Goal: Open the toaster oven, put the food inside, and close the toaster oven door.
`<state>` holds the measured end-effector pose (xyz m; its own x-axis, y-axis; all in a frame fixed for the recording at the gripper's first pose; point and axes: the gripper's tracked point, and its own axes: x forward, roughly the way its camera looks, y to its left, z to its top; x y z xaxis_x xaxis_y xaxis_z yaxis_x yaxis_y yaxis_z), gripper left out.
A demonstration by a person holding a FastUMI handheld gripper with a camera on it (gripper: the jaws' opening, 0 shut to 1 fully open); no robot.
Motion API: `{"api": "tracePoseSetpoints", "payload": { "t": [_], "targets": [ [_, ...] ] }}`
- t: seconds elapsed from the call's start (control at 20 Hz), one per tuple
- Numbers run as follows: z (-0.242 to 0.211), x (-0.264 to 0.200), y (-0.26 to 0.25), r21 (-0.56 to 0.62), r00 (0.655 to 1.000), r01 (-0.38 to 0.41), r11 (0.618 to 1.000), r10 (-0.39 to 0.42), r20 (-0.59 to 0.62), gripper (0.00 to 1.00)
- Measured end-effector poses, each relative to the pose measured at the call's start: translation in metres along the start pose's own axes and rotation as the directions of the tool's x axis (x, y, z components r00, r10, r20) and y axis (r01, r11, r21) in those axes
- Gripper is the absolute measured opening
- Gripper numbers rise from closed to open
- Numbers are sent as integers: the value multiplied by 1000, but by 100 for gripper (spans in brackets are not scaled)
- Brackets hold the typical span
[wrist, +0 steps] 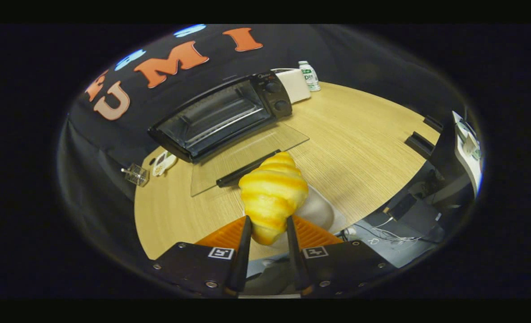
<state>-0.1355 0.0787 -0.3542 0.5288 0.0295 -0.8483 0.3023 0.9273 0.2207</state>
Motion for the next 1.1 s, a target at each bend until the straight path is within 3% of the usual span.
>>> {"api": "tracePoseSetpoints", "payload": {
  "t": [0.3,0.6,0.85,1.1],
  "targets": [
    [58,8,28,58,989,-133,989,128,80,41],
    [106,31,66,138,951,-288,948,267,154,41],
    [133,57,94,201,927,-357,912,320,196,41],
    [150,97,119,244,922,-374,895,330,201,41]
  ]
}}
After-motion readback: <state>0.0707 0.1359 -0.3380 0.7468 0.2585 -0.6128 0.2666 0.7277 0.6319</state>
